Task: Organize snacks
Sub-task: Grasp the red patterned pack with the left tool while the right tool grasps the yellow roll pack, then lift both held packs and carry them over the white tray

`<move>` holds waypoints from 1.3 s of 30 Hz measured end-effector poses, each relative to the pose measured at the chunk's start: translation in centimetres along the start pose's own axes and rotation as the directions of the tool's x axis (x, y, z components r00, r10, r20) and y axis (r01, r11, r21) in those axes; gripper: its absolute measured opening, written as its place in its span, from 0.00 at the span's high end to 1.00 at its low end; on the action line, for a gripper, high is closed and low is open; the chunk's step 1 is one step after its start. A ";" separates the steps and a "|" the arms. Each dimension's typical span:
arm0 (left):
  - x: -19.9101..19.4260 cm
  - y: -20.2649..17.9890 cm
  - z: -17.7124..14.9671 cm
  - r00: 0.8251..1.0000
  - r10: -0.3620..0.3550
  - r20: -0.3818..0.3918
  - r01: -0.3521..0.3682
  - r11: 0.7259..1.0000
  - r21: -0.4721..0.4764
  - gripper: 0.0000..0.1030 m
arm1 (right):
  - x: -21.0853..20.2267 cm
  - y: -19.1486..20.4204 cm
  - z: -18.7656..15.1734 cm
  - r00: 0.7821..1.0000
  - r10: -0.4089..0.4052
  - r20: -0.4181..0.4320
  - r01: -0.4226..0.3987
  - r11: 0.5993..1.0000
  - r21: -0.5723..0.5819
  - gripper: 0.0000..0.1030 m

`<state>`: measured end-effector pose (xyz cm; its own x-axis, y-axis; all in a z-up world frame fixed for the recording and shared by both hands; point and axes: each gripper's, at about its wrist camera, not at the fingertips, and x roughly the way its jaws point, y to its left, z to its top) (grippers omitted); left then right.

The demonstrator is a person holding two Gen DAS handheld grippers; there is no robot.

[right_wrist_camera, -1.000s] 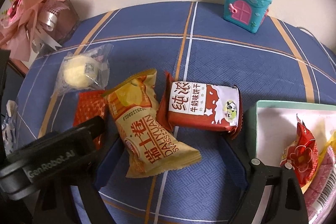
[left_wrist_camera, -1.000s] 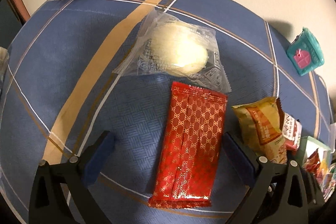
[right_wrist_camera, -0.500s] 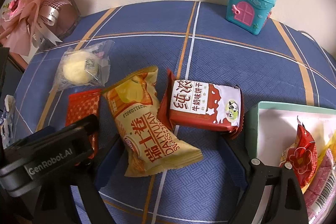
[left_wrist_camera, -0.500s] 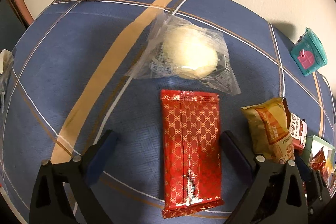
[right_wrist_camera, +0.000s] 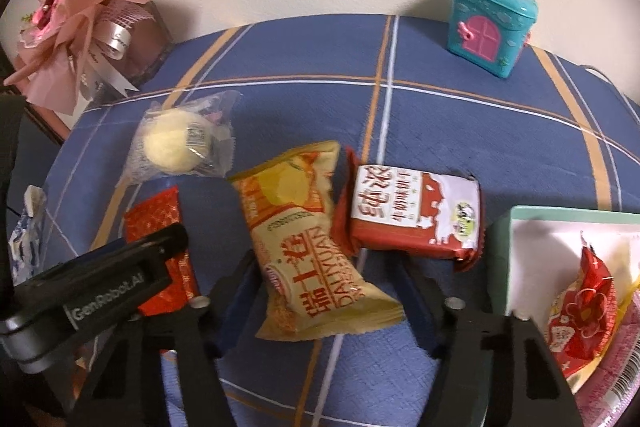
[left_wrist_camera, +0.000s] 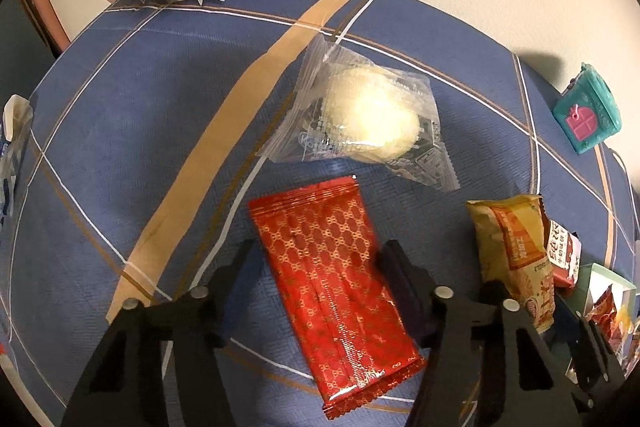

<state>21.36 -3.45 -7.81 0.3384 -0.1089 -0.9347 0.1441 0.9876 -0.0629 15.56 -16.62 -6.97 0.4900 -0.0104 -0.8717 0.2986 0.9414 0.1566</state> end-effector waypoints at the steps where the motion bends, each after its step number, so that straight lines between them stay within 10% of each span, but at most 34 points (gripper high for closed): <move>1: -0.2 0.0 -0.2 1.000 -0.001 0.000 0.001 1.000 0.000 0.41 | 0.0 0.1 0.0 1.000 0.000 0.002 0.000 1.000 -0.001 0.36; 22: -3.1 1.5 0.7 0.996 -0.075 0.043 0.077 0.995 -0.060 0.62 | -3.3 0.2 0.7 0.997 0.035 0.073 -0.036 0.999 0.012 0.47; 39: -1.5 1.5 0.7 0.995 -0.103 -0.004 0.102 0.991 -0.085 0.56 | -1.7 0.7 0.2 0.999 0.031 -0.009 -0.031 0.999 0.006 0.47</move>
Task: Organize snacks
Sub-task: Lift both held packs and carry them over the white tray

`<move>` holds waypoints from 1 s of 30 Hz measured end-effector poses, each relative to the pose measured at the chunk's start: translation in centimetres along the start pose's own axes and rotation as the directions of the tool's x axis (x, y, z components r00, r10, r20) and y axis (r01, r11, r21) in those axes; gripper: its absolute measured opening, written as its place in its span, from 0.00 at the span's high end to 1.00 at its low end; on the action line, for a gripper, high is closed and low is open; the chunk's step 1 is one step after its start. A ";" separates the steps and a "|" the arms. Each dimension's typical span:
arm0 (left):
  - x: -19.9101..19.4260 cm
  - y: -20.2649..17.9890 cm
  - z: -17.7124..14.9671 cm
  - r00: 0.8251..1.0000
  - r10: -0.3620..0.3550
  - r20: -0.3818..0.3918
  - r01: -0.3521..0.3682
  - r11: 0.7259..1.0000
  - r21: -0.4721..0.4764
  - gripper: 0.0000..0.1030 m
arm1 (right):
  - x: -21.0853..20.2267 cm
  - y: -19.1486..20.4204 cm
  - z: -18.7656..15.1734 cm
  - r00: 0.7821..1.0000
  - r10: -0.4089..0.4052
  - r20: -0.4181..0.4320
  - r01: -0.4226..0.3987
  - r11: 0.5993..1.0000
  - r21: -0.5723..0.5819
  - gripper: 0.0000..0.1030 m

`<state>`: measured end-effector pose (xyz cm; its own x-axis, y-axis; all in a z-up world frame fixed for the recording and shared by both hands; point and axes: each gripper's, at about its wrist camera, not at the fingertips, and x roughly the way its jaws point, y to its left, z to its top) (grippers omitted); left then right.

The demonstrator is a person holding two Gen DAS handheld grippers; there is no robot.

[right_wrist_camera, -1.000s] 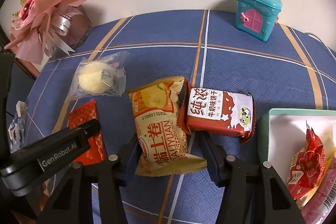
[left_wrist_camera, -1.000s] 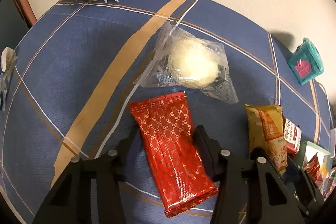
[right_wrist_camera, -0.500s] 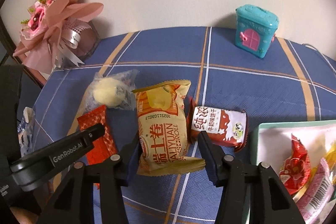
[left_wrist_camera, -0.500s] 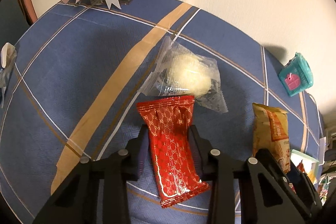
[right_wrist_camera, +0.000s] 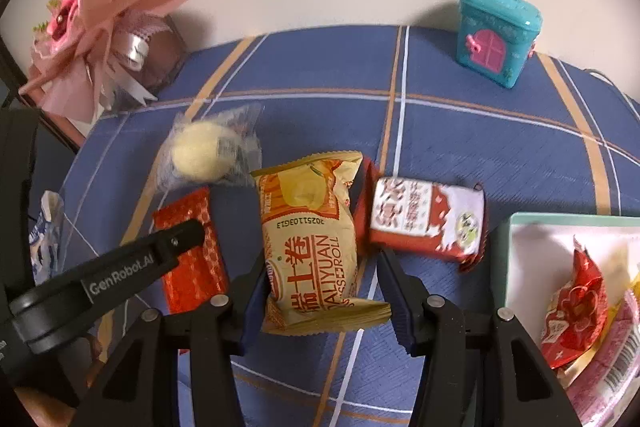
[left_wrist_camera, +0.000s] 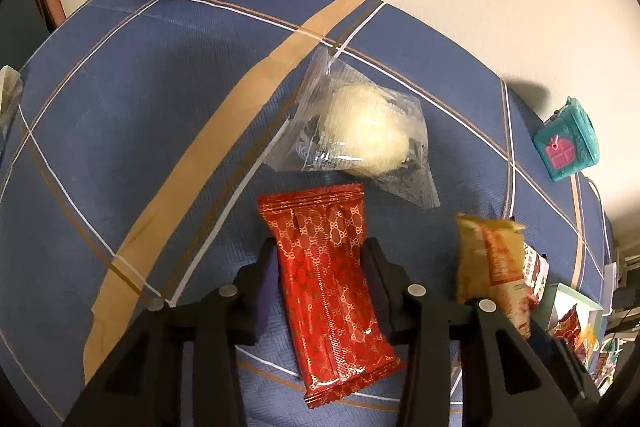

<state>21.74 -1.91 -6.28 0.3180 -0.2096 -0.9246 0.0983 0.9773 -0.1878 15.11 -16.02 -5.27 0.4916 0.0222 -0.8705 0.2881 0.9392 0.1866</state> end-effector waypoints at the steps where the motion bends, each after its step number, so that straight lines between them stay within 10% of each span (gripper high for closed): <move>1: 0.1 0.0 0.0 1.000 0.004 -0.004 -0.004 1.000 0.000 0.54 | 0.3 0.0 -0.1 1.000 -0.014 -0.016 0.014 1.000 0.001 0.47; 18: 1.6 -3.5 -0.7 0.992 0.121 -0.029 -0.115 0.981 0.157 0.37 | 1.4 -0.7 -0.7 0.994 -0.040 -0.099 0.040 0.999 -0.001 0.46; 30: 1.2 -3.9 -1.2 0.991 0.133 -0.007 -0.130 0.978 0.162 0.52 | 1.1 -0.8 -1.2 0.993 -0.033 -0.116 0.035 0.999 0.013 0.47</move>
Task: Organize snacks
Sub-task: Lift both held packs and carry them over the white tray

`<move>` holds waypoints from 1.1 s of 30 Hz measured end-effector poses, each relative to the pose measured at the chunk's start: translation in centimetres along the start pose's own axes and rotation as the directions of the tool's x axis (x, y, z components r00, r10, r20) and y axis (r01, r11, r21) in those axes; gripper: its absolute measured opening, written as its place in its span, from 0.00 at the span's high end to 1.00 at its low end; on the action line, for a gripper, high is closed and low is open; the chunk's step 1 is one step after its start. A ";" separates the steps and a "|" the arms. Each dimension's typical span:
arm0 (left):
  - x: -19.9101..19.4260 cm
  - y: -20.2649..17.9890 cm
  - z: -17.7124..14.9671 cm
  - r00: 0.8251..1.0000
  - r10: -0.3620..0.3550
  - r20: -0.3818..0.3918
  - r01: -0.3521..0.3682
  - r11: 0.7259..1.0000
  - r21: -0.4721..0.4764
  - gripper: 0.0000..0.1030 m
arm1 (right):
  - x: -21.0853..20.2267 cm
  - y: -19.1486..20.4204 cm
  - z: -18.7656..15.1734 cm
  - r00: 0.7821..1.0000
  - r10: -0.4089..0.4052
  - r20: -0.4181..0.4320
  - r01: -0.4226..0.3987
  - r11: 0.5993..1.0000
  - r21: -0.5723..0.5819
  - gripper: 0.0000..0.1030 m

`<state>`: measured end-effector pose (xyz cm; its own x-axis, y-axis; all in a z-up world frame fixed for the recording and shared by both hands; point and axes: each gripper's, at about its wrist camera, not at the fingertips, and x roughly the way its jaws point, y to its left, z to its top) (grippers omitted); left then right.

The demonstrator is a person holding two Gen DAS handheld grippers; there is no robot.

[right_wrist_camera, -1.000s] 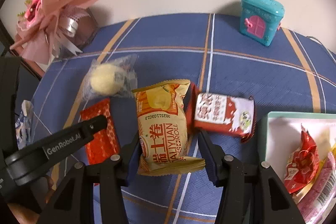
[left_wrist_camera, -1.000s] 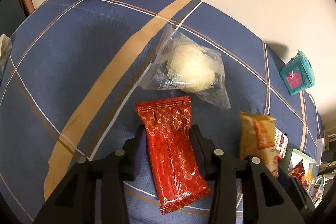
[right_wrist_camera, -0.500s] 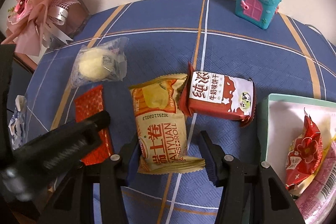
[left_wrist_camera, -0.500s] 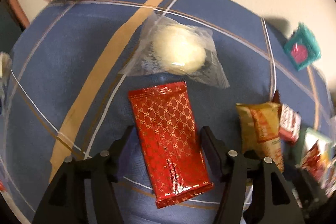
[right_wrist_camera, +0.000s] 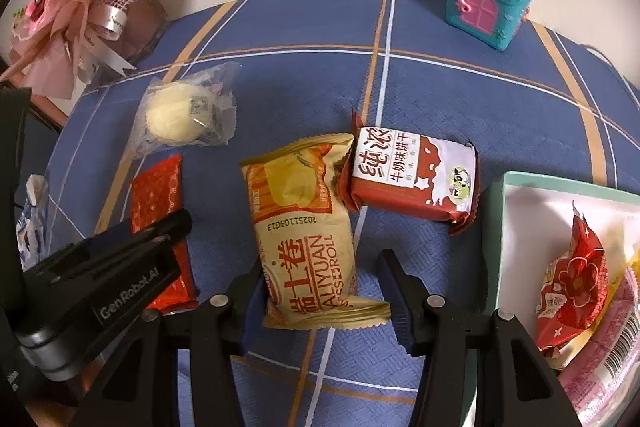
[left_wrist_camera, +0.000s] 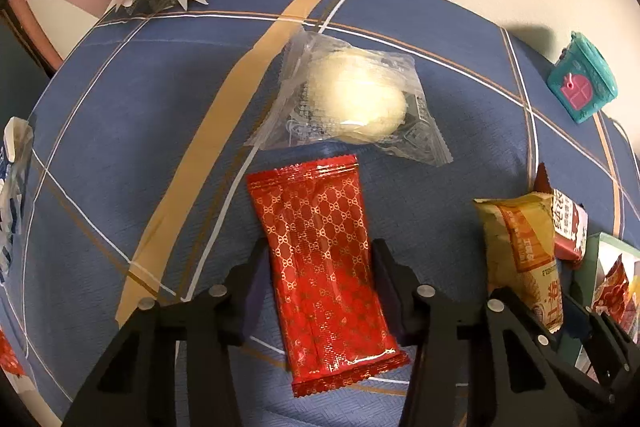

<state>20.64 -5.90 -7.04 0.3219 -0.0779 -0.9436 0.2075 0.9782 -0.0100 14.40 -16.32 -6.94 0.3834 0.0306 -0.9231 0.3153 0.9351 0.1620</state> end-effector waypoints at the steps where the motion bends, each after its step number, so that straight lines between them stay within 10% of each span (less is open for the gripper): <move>1: -0.1 0.0 0.0 1.000 -0.005 0.001 0.005 1.000 -0.006 0.53 | 0.0 -0.1 0.0 1.000 -0.004 0.000 0.004 1.000 0.001 0.47; 33: -9.3 -0.9 0.5 0.981 -0.126 0.144 0.127 0.992 0.002 0.54 | -9.0 -4.5 1.1 0.992 0.027 0.123 -0.036 0.997 0.074 0.47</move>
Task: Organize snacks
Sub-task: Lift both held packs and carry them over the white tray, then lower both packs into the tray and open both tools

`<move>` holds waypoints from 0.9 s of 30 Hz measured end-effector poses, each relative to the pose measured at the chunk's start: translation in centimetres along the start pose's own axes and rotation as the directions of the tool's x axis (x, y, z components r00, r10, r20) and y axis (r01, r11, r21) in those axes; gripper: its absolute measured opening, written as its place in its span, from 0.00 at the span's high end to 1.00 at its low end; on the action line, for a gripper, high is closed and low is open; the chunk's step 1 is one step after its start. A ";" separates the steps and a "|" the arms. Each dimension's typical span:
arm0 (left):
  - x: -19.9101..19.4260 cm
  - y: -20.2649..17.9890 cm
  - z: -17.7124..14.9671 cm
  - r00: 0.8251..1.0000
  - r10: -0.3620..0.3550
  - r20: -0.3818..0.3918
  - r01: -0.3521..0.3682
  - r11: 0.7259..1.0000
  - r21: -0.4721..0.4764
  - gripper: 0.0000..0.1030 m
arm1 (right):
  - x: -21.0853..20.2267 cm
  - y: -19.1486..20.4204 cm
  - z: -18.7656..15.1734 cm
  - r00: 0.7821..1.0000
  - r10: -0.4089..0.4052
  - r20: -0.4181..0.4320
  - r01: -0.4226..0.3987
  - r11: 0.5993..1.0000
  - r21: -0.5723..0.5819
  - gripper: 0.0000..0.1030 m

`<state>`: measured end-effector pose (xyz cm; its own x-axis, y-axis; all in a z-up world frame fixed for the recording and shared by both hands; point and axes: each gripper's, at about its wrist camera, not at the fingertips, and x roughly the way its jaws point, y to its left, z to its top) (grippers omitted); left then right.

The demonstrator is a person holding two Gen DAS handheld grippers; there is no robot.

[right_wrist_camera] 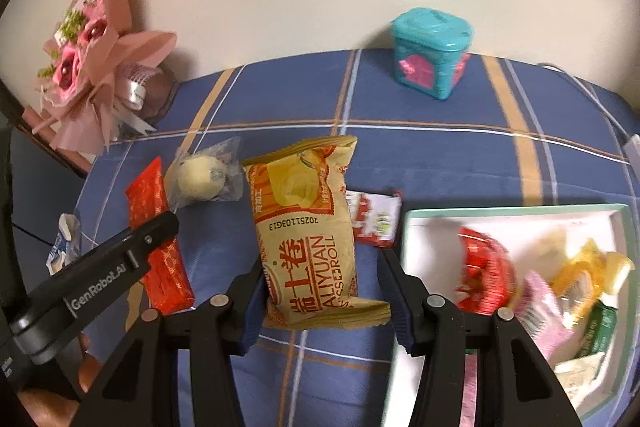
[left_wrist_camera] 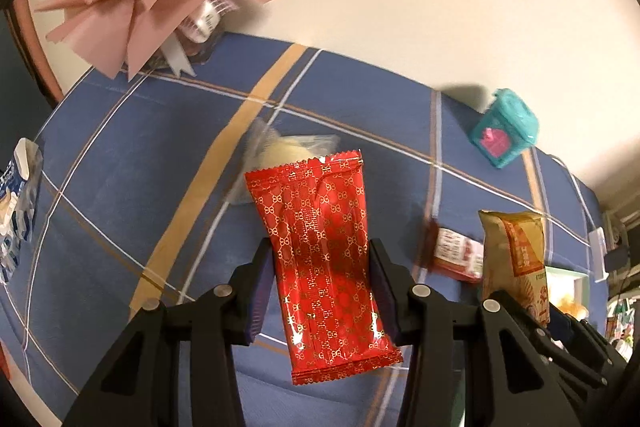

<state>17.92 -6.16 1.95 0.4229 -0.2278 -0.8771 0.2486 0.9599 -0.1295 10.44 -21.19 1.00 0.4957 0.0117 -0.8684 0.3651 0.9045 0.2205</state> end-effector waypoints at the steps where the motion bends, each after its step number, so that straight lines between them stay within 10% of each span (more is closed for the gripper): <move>1: -0.3 -0.4 -0.1 1.000 -0.004 0.004 0.004 1.000 0.007 0.54 | -0.5 -0.6 0.0 1.000 -0.007 0.004 0.007 1.000 0.008 0.47; 12: -3.9 -8.7 -2.2 0.995 -0.096 0.014 0.093 0.986 0.141 0.54 | -7.5 -10.0 -0.8 0.987 -0.150 0.055 0.141 0.980 0.144 0.47; 27: 0.5 -15.9 -10.1 0.972 -0.066 -0.225 0.134 0.943 0.304 0.54 | -9.4 -19.3 -6.9 0.958 -0.258 -0.122 0.281 0.925 0.254 0.47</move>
<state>5.36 -19.87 -1.09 0.1991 -0.2477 -0.9481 0.5561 0.8252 -0.0988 -6.70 -35.78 1.84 0.2848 -0.1702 -0.9434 0.6778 0.7317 0.0726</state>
